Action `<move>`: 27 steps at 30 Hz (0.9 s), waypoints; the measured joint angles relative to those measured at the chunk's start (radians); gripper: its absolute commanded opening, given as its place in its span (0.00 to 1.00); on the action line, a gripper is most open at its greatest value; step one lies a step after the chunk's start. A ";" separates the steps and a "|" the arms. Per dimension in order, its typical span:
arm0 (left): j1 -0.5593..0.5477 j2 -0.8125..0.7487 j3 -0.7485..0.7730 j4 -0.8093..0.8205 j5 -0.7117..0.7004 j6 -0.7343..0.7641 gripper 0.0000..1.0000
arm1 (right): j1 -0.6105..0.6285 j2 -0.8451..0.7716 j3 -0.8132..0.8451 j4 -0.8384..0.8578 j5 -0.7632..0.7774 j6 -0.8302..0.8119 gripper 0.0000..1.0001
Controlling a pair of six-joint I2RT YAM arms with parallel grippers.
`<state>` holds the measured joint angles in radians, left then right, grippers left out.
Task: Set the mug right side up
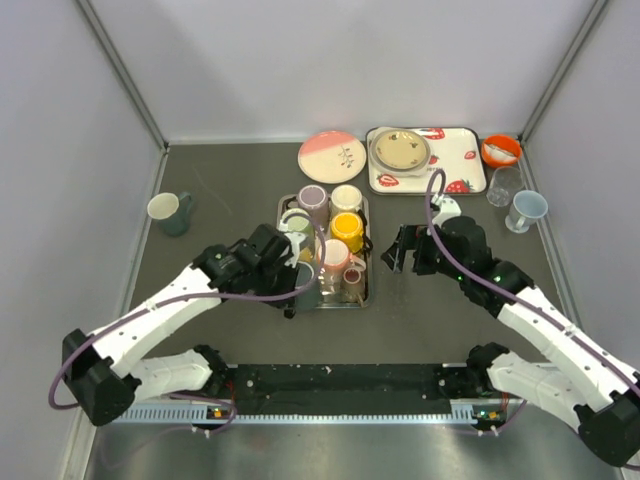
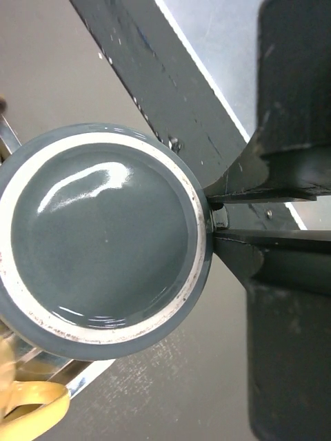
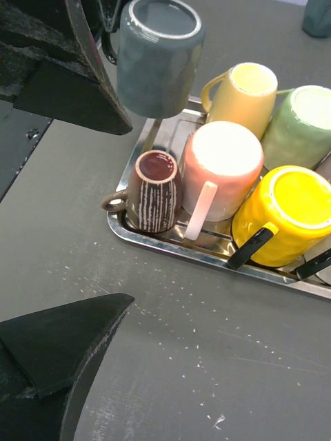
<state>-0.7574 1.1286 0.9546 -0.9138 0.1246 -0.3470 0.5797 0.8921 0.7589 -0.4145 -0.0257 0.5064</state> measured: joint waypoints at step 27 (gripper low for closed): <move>0.003 -0.257 -0.309 1.241 0.065 -0.582 0.00 | 0.000 -0.182 -0.143 0.494 -0.402 0.347 0.75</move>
<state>-0.7544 0.8715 0.6456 0.3271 0.1894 -0.9291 0.5797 0.7105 0.6159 0.0799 -0.4282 0.8532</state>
